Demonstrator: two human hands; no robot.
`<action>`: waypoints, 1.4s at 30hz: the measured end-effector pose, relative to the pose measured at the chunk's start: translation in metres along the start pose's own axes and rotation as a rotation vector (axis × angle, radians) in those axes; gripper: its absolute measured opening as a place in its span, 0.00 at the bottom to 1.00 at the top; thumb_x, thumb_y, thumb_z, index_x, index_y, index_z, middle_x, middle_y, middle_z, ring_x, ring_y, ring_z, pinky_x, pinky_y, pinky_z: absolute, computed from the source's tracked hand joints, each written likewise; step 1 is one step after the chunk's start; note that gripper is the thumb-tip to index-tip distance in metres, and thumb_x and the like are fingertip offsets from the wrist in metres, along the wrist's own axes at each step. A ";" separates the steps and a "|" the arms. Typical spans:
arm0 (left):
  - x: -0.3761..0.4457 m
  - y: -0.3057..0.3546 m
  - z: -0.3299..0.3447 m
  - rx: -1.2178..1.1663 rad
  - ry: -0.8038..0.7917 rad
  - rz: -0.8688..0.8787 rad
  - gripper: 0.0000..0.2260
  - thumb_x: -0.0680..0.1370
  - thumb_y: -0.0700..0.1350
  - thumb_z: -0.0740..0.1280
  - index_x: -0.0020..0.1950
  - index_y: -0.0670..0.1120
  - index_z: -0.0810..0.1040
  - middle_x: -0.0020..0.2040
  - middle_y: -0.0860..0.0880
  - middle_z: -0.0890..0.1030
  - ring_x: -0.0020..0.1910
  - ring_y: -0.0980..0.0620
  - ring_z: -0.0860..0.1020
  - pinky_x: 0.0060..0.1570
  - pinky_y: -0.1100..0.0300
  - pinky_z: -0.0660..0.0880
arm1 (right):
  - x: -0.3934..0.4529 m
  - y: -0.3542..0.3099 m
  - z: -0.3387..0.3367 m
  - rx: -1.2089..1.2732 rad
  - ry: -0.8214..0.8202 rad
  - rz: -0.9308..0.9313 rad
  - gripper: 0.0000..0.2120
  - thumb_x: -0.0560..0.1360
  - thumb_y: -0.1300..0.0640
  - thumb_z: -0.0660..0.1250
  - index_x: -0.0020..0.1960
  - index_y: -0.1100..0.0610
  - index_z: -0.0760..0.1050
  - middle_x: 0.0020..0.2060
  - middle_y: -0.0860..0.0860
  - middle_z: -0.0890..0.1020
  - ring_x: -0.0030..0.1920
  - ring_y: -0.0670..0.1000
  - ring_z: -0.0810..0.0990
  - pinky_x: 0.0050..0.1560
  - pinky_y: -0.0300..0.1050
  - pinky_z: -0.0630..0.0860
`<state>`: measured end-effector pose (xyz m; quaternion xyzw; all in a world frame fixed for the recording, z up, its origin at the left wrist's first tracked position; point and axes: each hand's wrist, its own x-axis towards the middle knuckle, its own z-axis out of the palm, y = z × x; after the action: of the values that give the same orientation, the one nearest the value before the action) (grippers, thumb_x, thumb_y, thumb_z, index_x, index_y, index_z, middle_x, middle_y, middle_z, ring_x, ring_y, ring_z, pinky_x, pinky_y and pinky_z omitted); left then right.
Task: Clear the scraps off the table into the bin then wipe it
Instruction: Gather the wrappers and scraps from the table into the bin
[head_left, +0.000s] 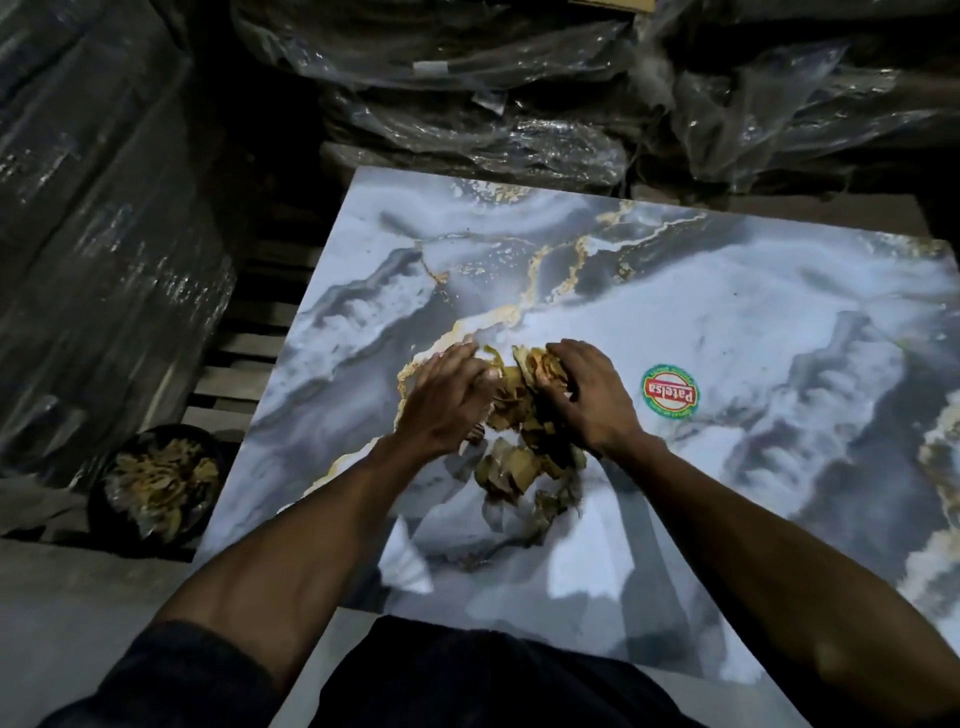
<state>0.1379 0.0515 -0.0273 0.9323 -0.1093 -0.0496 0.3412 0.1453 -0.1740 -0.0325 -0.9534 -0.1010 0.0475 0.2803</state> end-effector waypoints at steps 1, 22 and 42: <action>-0.002 0.000 -0.001 -0.005 -0.003 0.003 0.30 0.77 0.63 0.45 0.58 0.45 0.78 0.72 0.45 0.71 0.72 0.47 0.66 0.72 0.46 0.58 | -0.008 -0.003 0.002 -0.002 0.006 0.009 0.31 0.77 0.37 0.55 0.73 0.55 0.68 0.71 0.58 0.71 0.72 0.57 0.65 0.72 0.51 0.60; -0.054 -0.008 0.014 0.008 0.004 -0.118 0.35 0.76 0.64 0.43 0.78 0.46 0.57 0.79 0.46 0.57 0.78 0.48 0.52 0.75 0.54 0.45 | -0.087 -0.056 0.039 0.393 0.318 0.347 0.29 0.77 0.42 0.59 0.76 0.51 0.59 0.71 0.51 0.70 0.70 0.53 0.68 0.72 0.53 0.64; -0.079 -0.020 0.003 -0.326 -0.050 0.004 0.33 0.78 0.64 0.49 0.77 0.47 0.60 0.77 0.46 0.63 0.75 0.49 0.61 0.73 0.46 0.60 | -0.118 -0.065 0.051 -0.402 0.195 -0.179 0.26 0.71 0.46 0.70 0.68 0.50 0.72 0.70 0.62 0.68 0.73 0.62 0.61 0.74 0.57 0.54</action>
<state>0.0643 0.0830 -0.0413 0.8629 -0.1103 -0.0894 0.4851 0.0122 -0.1199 -0.0359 -0.9773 -0.1650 -0.0910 0.0964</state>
